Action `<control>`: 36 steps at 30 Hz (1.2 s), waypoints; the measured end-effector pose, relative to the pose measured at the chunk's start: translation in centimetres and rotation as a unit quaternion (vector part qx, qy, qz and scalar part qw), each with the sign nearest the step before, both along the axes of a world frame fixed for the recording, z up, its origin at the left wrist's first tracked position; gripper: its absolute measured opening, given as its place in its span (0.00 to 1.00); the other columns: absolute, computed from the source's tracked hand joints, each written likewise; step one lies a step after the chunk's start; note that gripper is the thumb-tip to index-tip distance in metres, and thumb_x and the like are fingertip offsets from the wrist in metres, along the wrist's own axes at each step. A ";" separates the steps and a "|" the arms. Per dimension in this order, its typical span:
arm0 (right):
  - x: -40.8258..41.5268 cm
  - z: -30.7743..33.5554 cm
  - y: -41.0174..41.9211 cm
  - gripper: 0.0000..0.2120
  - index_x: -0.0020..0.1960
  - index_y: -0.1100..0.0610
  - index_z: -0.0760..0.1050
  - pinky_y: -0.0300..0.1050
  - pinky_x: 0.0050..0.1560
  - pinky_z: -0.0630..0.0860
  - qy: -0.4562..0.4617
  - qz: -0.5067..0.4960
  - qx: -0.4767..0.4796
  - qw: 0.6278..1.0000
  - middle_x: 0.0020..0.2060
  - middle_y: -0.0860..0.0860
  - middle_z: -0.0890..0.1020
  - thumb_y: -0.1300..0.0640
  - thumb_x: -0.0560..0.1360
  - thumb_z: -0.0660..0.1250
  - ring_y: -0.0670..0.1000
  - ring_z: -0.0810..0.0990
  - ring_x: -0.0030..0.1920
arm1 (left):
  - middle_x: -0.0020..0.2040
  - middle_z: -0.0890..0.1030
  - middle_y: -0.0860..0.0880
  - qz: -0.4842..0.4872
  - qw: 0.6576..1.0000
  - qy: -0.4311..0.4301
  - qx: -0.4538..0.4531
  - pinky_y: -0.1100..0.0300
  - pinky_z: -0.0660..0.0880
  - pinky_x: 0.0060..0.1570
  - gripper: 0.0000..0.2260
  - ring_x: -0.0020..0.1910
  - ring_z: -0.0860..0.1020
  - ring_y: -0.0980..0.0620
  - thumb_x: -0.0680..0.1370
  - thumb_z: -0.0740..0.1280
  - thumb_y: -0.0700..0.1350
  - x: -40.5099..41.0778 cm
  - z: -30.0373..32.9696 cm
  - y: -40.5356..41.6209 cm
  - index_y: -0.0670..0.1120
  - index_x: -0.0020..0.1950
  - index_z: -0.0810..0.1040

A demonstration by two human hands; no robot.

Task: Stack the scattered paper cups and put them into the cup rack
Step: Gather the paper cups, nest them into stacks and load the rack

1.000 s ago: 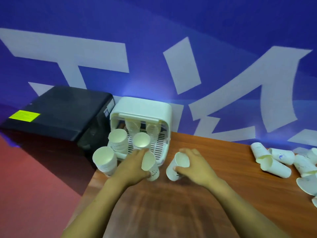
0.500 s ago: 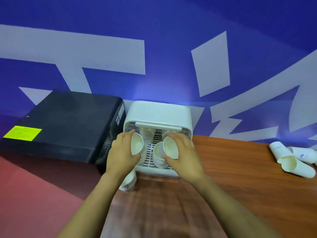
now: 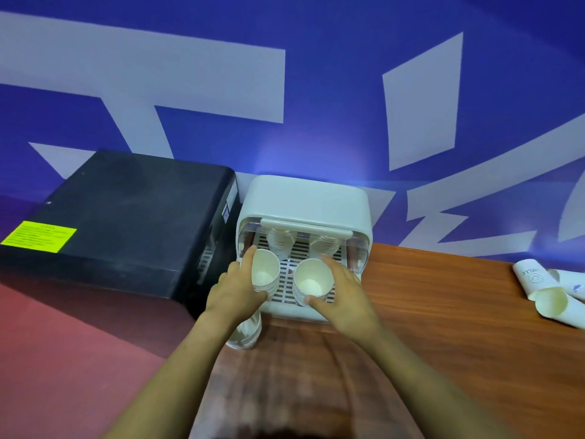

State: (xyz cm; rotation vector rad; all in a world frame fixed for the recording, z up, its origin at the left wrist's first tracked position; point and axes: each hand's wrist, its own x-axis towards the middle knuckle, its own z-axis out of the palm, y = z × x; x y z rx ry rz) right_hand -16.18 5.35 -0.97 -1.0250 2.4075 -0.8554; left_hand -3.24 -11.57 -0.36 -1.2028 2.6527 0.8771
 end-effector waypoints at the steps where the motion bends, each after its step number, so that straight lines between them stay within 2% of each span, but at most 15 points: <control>1: 0.0 0.0 -0.1 0.39 0.74 0.46 0.58 0.44 0.66 0.66 -0.022 -0.013 -0.013 1.000 0.70 0.45 0.67 0.43 0.69 0.72 0.47 0.66 0.67 | 0.67 0.68 0.45 0.001 1.000 0.003 0.006 0.48 0.74 0.55 0.40 0.60 0.73 0.43 0.72 0.69 0.49 -0.1 -0.1 -0.1 0.57 0.77 0.47; 5: 0.0 -0.7 -0.7 0.38 0.71 0.46 0.62 0.50 0.65 0.70 -0.145 -0.095 -0.055 0.983 0.66 0.46 0.69 0.40 0.65 0.73 0.48 0.70 0.64 | 0.63 0.69 0.44 0.008 0.999 0.029 0.037 0.50 0.75 0.51 0.39 0.54 0.76 0.42 0.71 0.71 0.48 -0.4 -0.1 -0.5 0.57 0.74 0.51; 7: -0.1 -1.3 -0.8 0.37 0.69 0.46 0.63 0.48 0.61 0.73 -0.198 -0.114 -0.054 0.972 0.63 0.47 0.71 0.39 0.65 0.73 0.48 0.74 0.59 | 0.61 0.71 0.44 0.008 0.999 0.035 0.041 0.52 0.75 0.47 0.38 0.51 0.76 0.42 0.70 0.72 0.47 -0.6 -0.2 -0.5 0.57 0.72 0.52; 9: 0.1 -1.6 -0.8 0.32 0.68 0.48 0.64 0.45 0.57 0.73 -0.251 -0.122 -0.042 0.959 0.58 0.46 0.74 0.44 0.69 0.73 0.47 0.75 0.55 | 0.59 0.72 0.45 0.011 0.998 0.045 0.043 0.52 0.76 0.44 0.38 0.49 0.77 0.42 0.69 0.73 0.45 -0.7 -0.4 -0.5 0.57 0.70 0.53; 13: -0.2 -2.7 -1.2 0.38 0.68 0.47 0.63 0.53 0.60 0.75 -0.315 -0.156 -0.015 0.936 0.56 0.45 0.77 0.38 0.64 0.73 0.49 0.78 0.56 | 0.58 0.73 0.46 0.019 0.995 0.077 0.051 0.53 0.75 0.40 0.36 0.47 0.77 0.44 0.67 0.73 0.44 -1.0 -0.7 -0.6 0.58 0.67 0.55; 16: -0.4 -2.7 -2.1 0.33 0.67 0.48 0.63 0.49 0.55 0.78 -0.361 -0.174 -0.030 0.916 0.56 0.49 0.76 0.44 0.67 0.75 0.51 0.79 0.53 | 0.56 0.74 0.47 0.029 0.994 0.090 0.052 0.51 0.77 0.40 0.33 0.47 0.77 0.44 0.67 0.72 0.44 -1.5 -0.7 -0.8 0.57 0.66 0.57; 19: -0.5 -2.6 -3.5 0.32 0.66 0.47 0.64 0.49 0.54 0.79 -0.363 -0.186 -0.056 0.911 0.56 0.49 0.77 0.45 0.67 0.75 0.51 0.80 0.53 | 0.56 0.72 0.46 0.042 0.995 0.080 0.039 0.51 0.77 0.39 0.34 0.44 0.77 0.44 0.67 0.72 0.45 -1.8 -0.6 -1.2 0.58 0.66 0.57; 23: -0.9 -2.5 -5.6 0.27 0.64 0.52 0.67 0.54 0.60 0.76 -0.381 -0.208 -0.119 0.893 0.53 0.50 0.81 0.47 0.70 0.73 0.50 0.81 0.54 | 0.57 0.69 0.48 0.043 0.996 0.068 0.023 0.52 0.77 0.41 0.34 0.42 0.76 0.44 0.69 0.69 0.44 -1.5 -0.5 -1.3 0.59 0.69 0.56; 25: -1.1 -2.2 -6.4 0.20 0.61 0.53 0.69 0.55 0.62 0.74 -0.385 -0.207 -0.137 0.889 0.50 0.48 0.80 0.50 0.73 0.71 0.48 0.80 0.52 | 0.58 0.68 0.48 0.039 0.997 0.065 0.016 0.51 0.77 0.42 0.35 0.43 0.76 0.43 0.69 0.69 0.43 -1.3 -0.5 -1.4 0.59 0.71 0.56; 28: -1.2 -1.9 -6.7 0.10 0.52 0.48 0.70 0.53 0.61 0.75 -0.396 -0.209 -0.146 0.882 0.48 0.47 0.79 0.55 0.74 0.67 0.48 0.78 0.52 | 0.59 0.69 0.47 0.035 0.997 0.066 0.017 0.50 0.78 0.42 0.36 0.43 0.77 0.43 0.69 0.69 0.42 -1.1 -0.3 -1.4 0.58 0.72 0.56; 30: -1.0 -1.9 -6.6 0.10 0.50 0.46 0.70 0.52 0.58 0.76 -0.397 -0.212 -0.154 0.879 0.51 0.50 0.79 0.58 0.73 0.66 0.50 0.78 0.53 | 0.59 0.69 0.48 0.036 0.997 0.071 0.018 0.49 0.78 0.42 0.35 0.44 0.77 0.44 0.69 0.69 0.43 -0.9 -0.3 -1.4 0.59 0.71 0.56; 33: -0.5 -2.2 -6.2 0.13 0.52 0.47 0.70 0.50 0.51 0.78 -0.377 -0.212 -0.173 0.885 0.55 0.53 0.78 0.63 0.73 0.64 0.52 0.78 0.51 | 0.58 0.69 0.47 0.040 0.996 0.076 0.016 0.50 0.78 0.43 0.34 0.44 0.77 0.44 0.70 0.69 0.44 -0.7 -0.2 -1.3 0.59 0.71 0.57; 36: -0.5 -2.3 -6.5 0.14 0.55 0.48 0.71 0.53 0.56 0.78 -0.379 -0.216 -0.198 0.878 0.57 0.53 0.78 0.63 0.73 0.64 0.53 0.79 0.53 | 0.60 0.70 0.47 0.035 0.997 0.068 0.015 0.50 0.78 0.43 0.36 0.45 0.77 0.44 0.69 0.70 0.44 -0.8 -0.2 -1.5 0.58 0.72 0.56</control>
